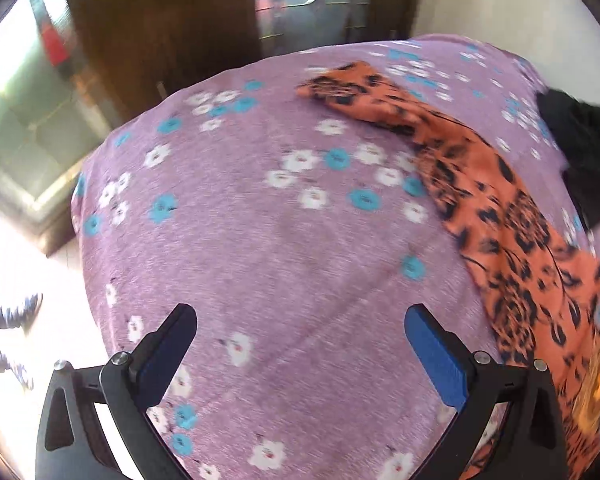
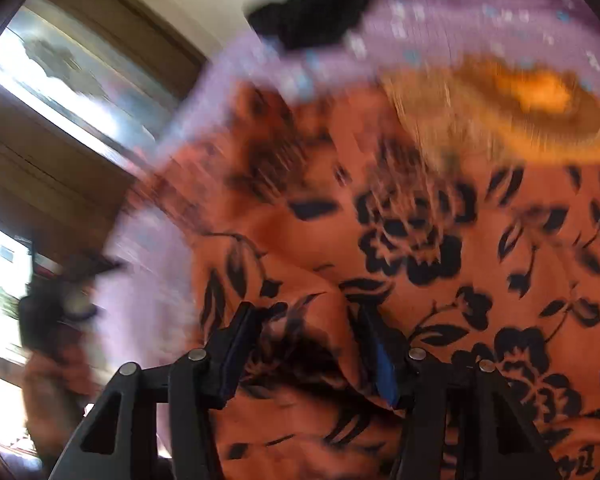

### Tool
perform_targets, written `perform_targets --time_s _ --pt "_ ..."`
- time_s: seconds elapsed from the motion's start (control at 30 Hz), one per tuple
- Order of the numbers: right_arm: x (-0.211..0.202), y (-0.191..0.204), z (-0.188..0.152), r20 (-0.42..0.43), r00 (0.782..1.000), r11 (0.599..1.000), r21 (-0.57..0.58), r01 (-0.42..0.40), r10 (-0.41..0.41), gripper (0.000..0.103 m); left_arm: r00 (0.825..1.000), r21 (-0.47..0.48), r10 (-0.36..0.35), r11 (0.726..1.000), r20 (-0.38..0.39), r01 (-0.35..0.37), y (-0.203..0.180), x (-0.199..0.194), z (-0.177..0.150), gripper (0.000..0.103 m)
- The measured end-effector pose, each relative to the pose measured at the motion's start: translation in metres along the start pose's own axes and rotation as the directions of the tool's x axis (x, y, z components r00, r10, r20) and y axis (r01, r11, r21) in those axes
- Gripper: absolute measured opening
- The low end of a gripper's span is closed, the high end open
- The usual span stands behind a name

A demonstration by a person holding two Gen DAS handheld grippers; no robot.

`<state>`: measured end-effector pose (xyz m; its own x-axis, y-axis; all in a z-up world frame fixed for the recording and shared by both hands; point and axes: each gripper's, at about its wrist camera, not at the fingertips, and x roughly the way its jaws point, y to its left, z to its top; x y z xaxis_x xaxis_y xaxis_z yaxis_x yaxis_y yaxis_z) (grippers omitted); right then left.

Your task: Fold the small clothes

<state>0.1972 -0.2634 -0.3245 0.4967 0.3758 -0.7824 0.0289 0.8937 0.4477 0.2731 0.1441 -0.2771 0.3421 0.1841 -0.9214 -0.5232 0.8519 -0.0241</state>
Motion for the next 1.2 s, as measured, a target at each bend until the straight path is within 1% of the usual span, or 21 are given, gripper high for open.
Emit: perform_targets --time_s 0.07,0.1,0.2,0.23,0.27,0.3,0.33,0.5,0.57,0.63,0.7,0.77,0.8,0.83,0.87,0.93,1.03,1.07,1.1,1.13,1.2 --pt "-0.013 0.014 0.01 0.025 0.999 0.998 -0.046 0.035 -0.034 0.055 1.0 -0.052 -0.002 0.999 -0.006 0.001 0.014 0.002 0.008 0.103" --pt "-0.021 0.023 0.016 0.067 0.997 0.997 -0.063 0.041 -0.037 0.055 1.0 -0.073 -0.002 0.997 -0.005 0.002 0.021 0.003 0.012 0.103" --pt "-0.036 0.062 0.037 0.149 0.989 0.988 -0.151 0.016 0.007 0.056 0.999 -0.134 0.029 0.991 0.023 -0.026 0.043 0.0 0.022 0.103" --pt "-0.032 0.076 0.044 0.147 0.988 0.984 -0.179 -0.013 0.04 0.064 0.998 -0.154 0.042 0.987 0.036 -0.036 0.05 -0.003 0.025 0.103" --pt "-0.025 0.092 0.052 0.129 0.989 0.976 -0.212 -0.041 0.07 0.069 0.998 -0.173 0.051 0.984 0.047 -0.043 0.057 -0.005 0.028 0.103" --pt "-0.014 0.11 0.058 0.107 0.991 0.967 -0.249 -0.055 0.084 0.072 0.997 -0.188 0.062 0.981 0.054 -0.051 0.063 -0.005 0.032 0.103" --pt "0.001 0.129 0.064 0.084 0.994 0.955 -0.294 -0.049 0.077 0.072 0.995 -0.2 0.075 0.978 0.06 -0.062 0.069 -0.006 0.034 0.103" --pt "0.084 0.213 0.088 0.021 1.0 0.885 -0.465 0.028 -0.02 0.072 0.99 -0.242 0.123 0.965 0.072 -0.102 0.089 -0.009 0.045 0.103" --pt "0.116 0.242 0.095 0.032 0.998 0.854 -0.516 0.07 -0.062 0.072 0.989 -0.255 0.124 0.962 0.08 -0.1 0.096 -0.012 0.048 0.103" --pt "0.146 0.269 0.106 0.034 0.996 0.837 -0.541 0.085 -0.079 0.072 0.985 -0.272 0.139 0.956 0.104 -0.106 0.102 -0.018 0.051 0.103" --pt "0.177 0.293 0.117 0.047 0.991 0.815 -0.564 0.128 -0.123 0.072 0.981 -0.288 0.154 0.951 0.119 -0.115 0.108 -0.022 0.055 0.103" --pt "0.208 0.314 0.123 0.06 0.976 0.78 -0.592 0.204 -0.21 0.072 0.98 -0.301 0.149 0.948 0.128 -0.105 0.111 -0.025 0.057 0.103" --pt "0.222 0.319 0.127 0.053 0.968 0.773 -0.593 0.227 -0.244 0.071 0.981 -0.302 0.143 0.948 0.13 -0.098 0.111 -0.026 0.059 0.103" --pt "0.227 0.321 0.132 0.07 0.971 0.785 -0.576 0.226 -0.228 0.07 0.982 -0.301 0.131 0.95 0.134 -0.086 0.109 -0.028 0.059 0.103" --pt "0.228 0.322 0.138 0.074 0.978 0.805 -0.557 0.204 -0.197 0.065 0.983 -0.298 0.119 0.952 0.139 -0.074 0.108 -0.029 0.06 0.103" --pt "0.224 0.321 0.153 0.045 0.989 0.846 -0.513 0.147 -0.144 0.004 0.983 -0.288 0.117 0.955 0.144 -0.071 0.103 -0.031 0.06 0.103" --pt "0.19 0.305 0.17 0.081 0.997 0.913 -0.406 0.043 -0.011 0.005 0.986 -0.274 0.097 0.96 0.137 -0.057 0.095 -0.029 0.058 0.103" --pt "0.173 0.293 0.175 0.09 0.995 0.937 -0.349 -0.016 0.05 0.005 0.987 -0.275 0.088 0.96 0.135 -0.049 0.093 -0.029 0.056 0.103" --pt "0.154 0.279 0.178 0.098 0.988 0.954 -0.288 -0.085 0.118 0.005 0.988 -0.272 0.081 0.961 0.133 -0.042 0.09 -0.028 0.055 0.103" --pt "0.13 0.265 0.179 0.128 0.974 0.958 -0.246 -0.15 0.185 0.005 0.989 -0.263 0.073 0.964 0.13 -0.036 0.086 -0.027 0.053 0.103" --pt "0.078 0.233 0.176 0.209 0.941 0.956 -0.18 -0.232 0.267 0.005 0.992 -0.232 0.05 0.973 0.118 -0.021 0.073 -0.024 0.05 0.103"
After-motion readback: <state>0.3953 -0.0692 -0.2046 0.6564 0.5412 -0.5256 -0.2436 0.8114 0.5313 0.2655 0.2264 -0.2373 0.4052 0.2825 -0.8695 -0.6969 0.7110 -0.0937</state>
